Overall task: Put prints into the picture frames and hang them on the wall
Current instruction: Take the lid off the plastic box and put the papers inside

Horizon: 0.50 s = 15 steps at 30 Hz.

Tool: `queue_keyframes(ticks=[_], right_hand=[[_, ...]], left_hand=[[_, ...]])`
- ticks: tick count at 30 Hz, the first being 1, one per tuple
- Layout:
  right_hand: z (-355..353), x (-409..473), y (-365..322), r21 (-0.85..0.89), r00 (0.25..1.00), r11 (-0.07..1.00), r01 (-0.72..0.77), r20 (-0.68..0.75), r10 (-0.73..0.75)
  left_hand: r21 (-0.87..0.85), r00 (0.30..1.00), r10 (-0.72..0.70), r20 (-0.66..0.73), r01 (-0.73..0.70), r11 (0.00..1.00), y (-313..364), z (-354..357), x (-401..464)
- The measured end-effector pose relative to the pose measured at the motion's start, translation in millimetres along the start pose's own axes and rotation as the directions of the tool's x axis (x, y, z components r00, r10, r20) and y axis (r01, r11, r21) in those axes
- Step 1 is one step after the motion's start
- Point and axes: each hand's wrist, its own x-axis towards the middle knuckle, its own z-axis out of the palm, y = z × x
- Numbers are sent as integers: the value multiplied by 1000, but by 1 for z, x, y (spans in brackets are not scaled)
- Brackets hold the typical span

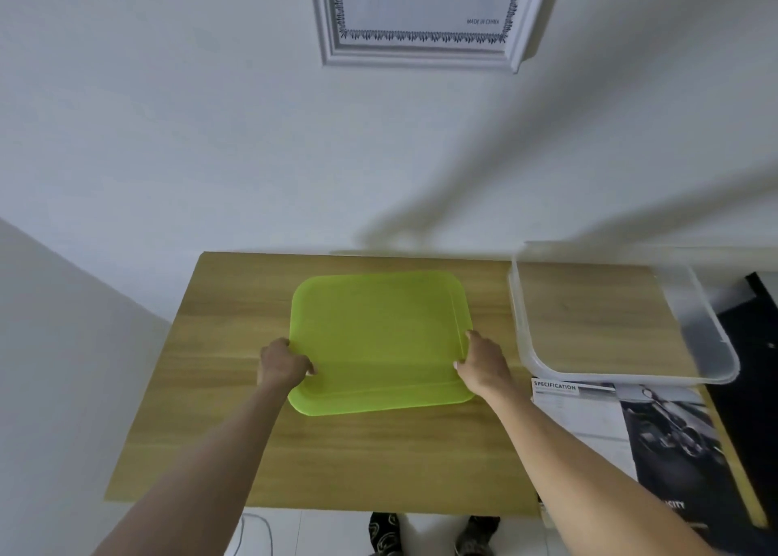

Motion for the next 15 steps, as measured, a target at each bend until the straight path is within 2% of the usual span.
queue_keyframes(ticks=[5,7,9,11,13,15], right_hand=[[-1,-5,-3,-52,1000,999,14,13,-13],[-9,-9,-2,-49,1000,998,25,20,-24],[-23,-13,4,-18,996,996,83,18,-82],[-43,-17,14,33,984,983,179,12,-180],[-69,-25,31,143,966,956,256,12,-260],[-96,-35,53,283,958,920,271,10,-285]], left_hand=[[95,999,-35,4,34,995,5,2,1],[132,998,-26,-59,33,991,13,7,-8],[154,982,80,-173,-53,987,26,14,-22],[142,937,232,-261,-201,969,45,26,-40],[122,891,369,-264,-349,929,69,43,-65],[98,862,464,-204,-453,886,94,67,-94]])
